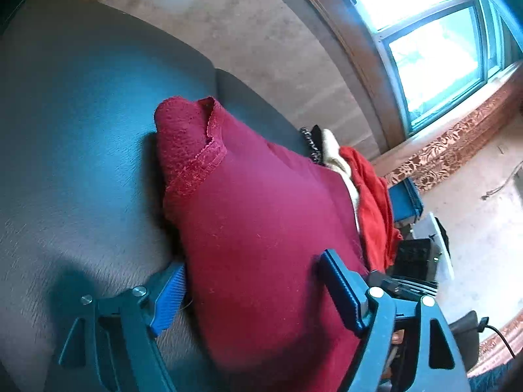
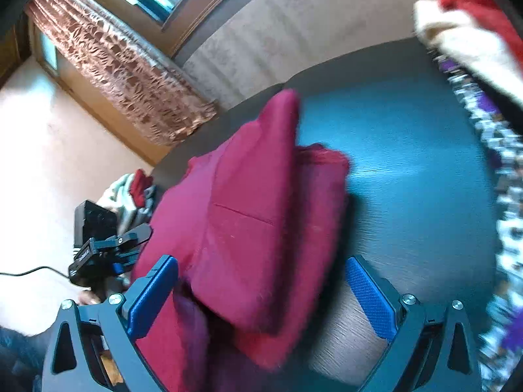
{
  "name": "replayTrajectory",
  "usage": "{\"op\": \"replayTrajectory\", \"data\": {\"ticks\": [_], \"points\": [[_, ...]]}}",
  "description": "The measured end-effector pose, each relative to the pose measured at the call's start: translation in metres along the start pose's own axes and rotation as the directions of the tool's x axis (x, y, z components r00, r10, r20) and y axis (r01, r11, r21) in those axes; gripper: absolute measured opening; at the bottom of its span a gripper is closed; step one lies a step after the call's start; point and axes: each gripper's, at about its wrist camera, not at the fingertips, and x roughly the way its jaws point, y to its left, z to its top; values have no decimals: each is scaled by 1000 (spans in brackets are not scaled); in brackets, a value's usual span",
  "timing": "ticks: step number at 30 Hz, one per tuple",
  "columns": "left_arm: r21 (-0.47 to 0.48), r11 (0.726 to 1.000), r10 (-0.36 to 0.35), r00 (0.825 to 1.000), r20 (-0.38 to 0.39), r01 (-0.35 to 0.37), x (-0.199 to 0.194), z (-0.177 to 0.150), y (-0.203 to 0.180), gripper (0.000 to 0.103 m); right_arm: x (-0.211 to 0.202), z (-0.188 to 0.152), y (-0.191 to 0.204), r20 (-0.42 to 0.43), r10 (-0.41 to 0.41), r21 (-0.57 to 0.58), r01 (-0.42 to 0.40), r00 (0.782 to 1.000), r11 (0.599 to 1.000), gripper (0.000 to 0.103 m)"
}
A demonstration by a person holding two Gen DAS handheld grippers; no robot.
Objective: Fold clothes
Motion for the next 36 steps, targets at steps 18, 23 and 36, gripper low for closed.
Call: {"op": "replayTrajectory", "data": {"ticks": [18, 23, 36], "points": [[71, 992, 97, 987, 125, -107, -24, -5, -22, 35, 40, 6, 39, -39, -31, -123, 26, 999, 992, 61], [53, 989, 115, 946, 303, -138, -105, -10, -19, 35, 76, 20, 84, -86, 122, -122, -132, 989, 984, 59], [-112, 933, 319, 640, 699, -342, -369, 42, 19, 35, 242, 117, 342, -216, 438, -338, -487, 873, 805, 59]]}}
